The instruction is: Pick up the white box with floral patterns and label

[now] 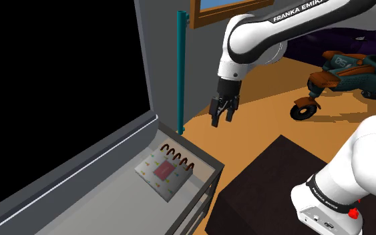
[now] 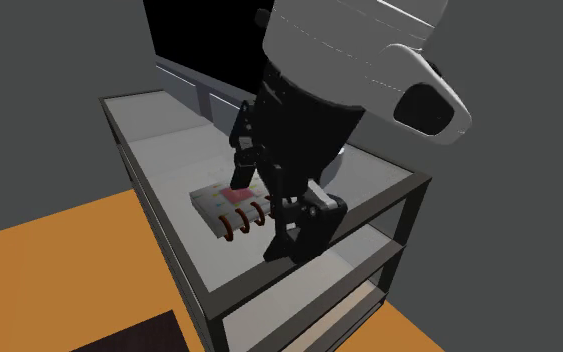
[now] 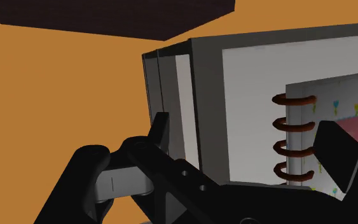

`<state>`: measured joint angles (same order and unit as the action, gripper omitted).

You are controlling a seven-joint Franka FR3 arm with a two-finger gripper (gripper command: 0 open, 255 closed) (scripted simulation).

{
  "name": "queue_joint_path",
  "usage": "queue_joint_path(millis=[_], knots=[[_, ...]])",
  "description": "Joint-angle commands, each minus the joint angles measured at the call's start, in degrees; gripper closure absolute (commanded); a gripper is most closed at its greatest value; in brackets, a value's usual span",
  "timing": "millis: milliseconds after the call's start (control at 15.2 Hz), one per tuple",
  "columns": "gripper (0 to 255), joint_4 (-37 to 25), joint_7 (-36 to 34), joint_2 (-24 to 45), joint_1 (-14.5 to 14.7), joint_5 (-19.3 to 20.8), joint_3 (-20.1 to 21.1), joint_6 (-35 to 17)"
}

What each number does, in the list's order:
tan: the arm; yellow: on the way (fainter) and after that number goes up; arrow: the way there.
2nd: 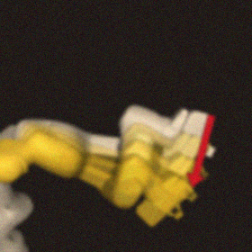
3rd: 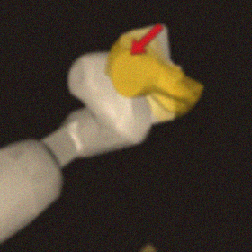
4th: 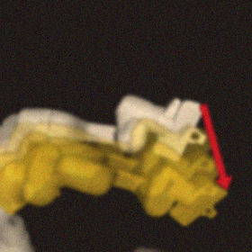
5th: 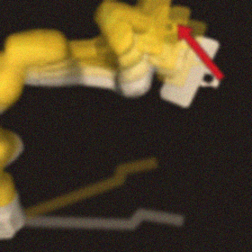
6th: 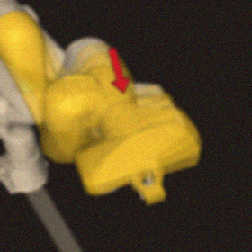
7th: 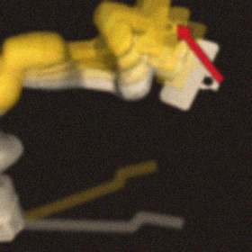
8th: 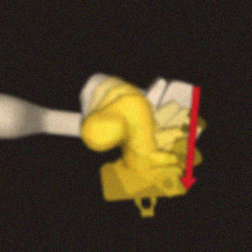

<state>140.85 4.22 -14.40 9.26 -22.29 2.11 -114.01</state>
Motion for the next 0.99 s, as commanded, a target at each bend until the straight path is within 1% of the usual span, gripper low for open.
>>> queue_joint_path(millis=[0, 462, 726, 924], knots=[[0, -1.39, 1.54, 4.20, 1.07, -3.27, 0.27, -2.74], [0, -8.83, 7.38, 18.27, 3.82, -14.35, 2.08, -8.70], [0, -14.63, 10.44, 26.19, 4.71, -20.11, 3.72, -10.51], [0, -19.28, 12.20, 31.66, 5.11, -23.61, 5.05, -11.26]])
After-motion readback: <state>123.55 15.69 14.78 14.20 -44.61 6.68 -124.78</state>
